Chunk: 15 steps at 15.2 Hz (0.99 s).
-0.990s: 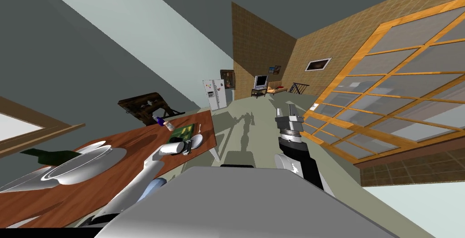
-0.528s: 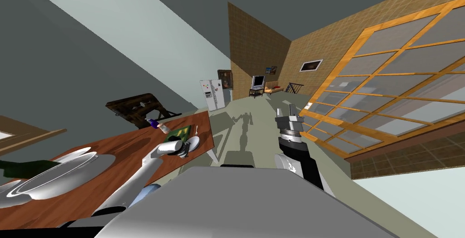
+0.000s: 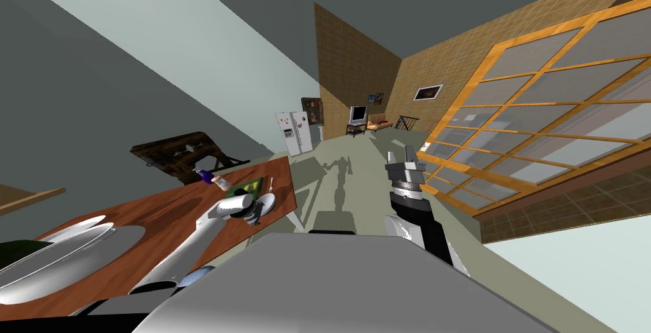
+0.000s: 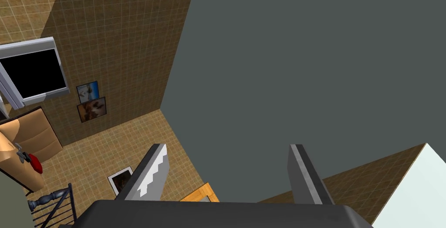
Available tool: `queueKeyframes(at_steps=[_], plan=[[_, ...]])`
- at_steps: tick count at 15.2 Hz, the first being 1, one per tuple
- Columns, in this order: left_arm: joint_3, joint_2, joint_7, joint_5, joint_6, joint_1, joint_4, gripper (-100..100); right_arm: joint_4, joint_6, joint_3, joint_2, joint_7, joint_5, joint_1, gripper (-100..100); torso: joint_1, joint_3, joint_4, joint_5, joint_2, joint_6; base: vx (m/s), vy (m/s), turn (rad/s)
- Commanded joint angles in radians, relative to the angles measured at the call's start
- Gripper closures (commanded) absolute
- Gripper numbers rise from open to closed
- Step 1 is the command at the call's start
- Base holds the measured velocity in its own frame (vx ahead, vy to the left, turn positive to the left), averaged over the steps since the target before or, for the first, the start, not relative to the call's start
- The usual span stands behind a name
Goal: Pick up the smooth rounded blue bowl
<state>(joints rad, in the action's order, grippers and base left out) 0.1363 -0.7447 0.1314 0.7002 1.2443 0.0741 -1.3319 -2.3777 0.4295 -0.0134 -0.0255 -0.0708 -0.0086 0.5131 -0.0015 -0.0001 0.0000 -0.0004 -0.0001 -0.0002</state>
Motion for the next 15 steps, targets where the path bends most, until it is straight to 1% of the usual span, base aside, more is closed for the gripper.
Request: queueKeyframes(at_steps=[1,2,5,6,7,11,12,14,15], plan=[[0.000,0.000,0.000,0.000,0.000,0.000,0.000,-100,0.000,0.000,0.000,0.000,0.000,0.000,0.000,0,0.000,0.000,0.000,0.000,0.000,0.000,0.008,-0.009,-0.016],[-0.007,0.022,-0.007,-0.015,-0.028,-0.004,0.034,-100,0.000,0.000,0.000,0.000,0.000,0.000,0.000,0,0.000,0.000,0.000,0.000,0.000,0.000,0.011,0.013,-0.026],[-0.014,0.045,-0.014,-0.031,-0.060,-0.007,0.067,-100,0.000,0.000,0.000,0.000,0.000,0.000,0.000,0,0.004,0.000,0.000,0.001,0.000,0.000,0.018,0.038,-0.037],[-0.011,0.034,-0.011,-0.023,-0.043,-0.005,0.052,-100,0.000,0.000,0.000,0.000,0.000,0.000,0.000,0,0.004,0.000,0.000,0.001,0.000,0.000,0.012,0.027,-0.009],[-0.011,0.036,-0.013,-0.024,-0.049,-0.004,0.056,100,0.000,0.000,0.000,0.000,0.000,0.000,0.000,0,0.004,0.000,0.000,0.001,0.000,0.000,0.004,0.010,-0.002],[-0.011,0.036,-0.013,-0.023,-0.049,-0.004,0.056,100,0.000,0.000,0.000,0.000,0.000,0.000,0.000,0,0.002,0.000,0.000,0.000,0.000,0.000,0.000,0.000,0.003],[-0.006,0.017,-0.005,-0.012,-0.021,-0.003,0.027,100,0.000,0.000,0.000,0.000,0.000,0.000,0.000,0,0.002,0.000,0.000,0.000,0.000,0.000,-0.012,-0.018,0.030],[-0.001,0.004,-0.001,-0.002,-0.002,-0.001,0.007,100,0.000,0.000,0.000,0.000,0.000,0.000,0.000,0,-0.001,0.001,0.001,-0.001,0.002,0.000,-0.019,-0.036,0.039],[-0.003,0.014,-0.004,-0.008,-0.018,0.002,0.018,100,0.000,0.000,0.000,0.000,0.000,0.000,0.000,0,-0.001,0.002,0.001,-0.002,0.002,0.000,-0.012,-0.022,0.017]])
